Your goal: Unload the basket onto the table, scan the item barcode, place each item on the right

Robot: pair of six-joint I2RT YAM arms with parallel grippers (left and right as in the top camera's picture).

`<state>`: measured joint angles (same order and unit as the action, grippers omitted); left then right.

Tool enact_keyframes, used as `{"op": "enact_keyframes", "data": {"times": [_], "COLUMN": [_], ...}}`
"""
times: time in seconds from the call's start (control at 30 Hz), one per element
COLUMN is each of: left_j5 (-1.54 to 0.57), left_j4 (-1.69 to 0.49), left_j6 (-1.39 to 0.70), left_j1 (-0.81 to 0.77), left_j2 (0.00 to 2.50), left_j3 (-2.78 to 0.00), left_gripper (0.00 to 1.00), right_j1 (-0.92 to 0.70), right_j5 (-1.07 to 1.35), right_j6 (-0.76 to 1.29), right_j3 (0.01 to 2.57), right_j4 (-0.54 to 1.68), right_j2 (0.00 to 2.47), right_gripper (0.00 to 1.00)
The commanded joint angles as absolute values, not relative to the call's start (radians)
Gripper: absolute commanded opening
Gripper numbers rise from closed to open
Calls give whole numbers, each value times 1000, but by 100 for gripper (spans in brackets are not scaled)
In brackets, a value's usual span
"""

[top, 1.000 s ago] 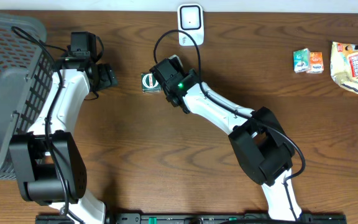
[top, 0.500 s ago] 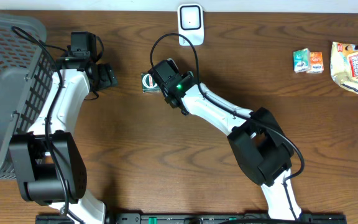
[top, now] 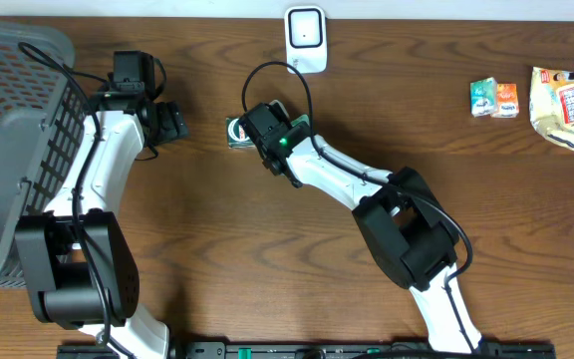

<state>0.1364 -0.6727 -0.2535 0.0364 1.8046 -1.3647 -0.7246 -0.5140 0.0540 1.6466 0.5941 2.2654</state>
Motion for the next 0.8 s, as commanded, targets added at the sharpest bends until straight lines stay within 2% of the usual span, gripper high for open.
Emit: {"op": "enact_keyframes", "data": {"times": [0.0, 0.2, 0.37, 0.47, 0.6, 0.77], "left_j5": [142, 142, 142, 142, 142, 142], "left_j4": [-673, -673, -673, -673, -673, -672], "left_j6": [-240, -240, -240, -240, -240, -240], "left_j1": [36, 36, 36, 36, 36, 36], "left_j2": [1805, 1805, 1805, 1805, 1805, 1805], "left_j3": [-1359, -1359, -1359, -1359, -1359, -1359], "left_gripper": [97, 97, 97, 97, 97, 98], "right_j1": [-717, -675, -583, -489, -398, -320], "right_j5": [-462, -225, 187, 528, 849, 1034], "right_j6": [97, 96, 96, 96, 96, 96], "right_j3": [1666, 1739, 1754, 1752, 1739, 1639], "right_j4": [670, 770, 809, 815, 830, 820], "right_j2": [2269, 2183, 2100, 2097, 2122, 2159], "right_gripper": [1, 1, 1, 1, 1, 1]}}
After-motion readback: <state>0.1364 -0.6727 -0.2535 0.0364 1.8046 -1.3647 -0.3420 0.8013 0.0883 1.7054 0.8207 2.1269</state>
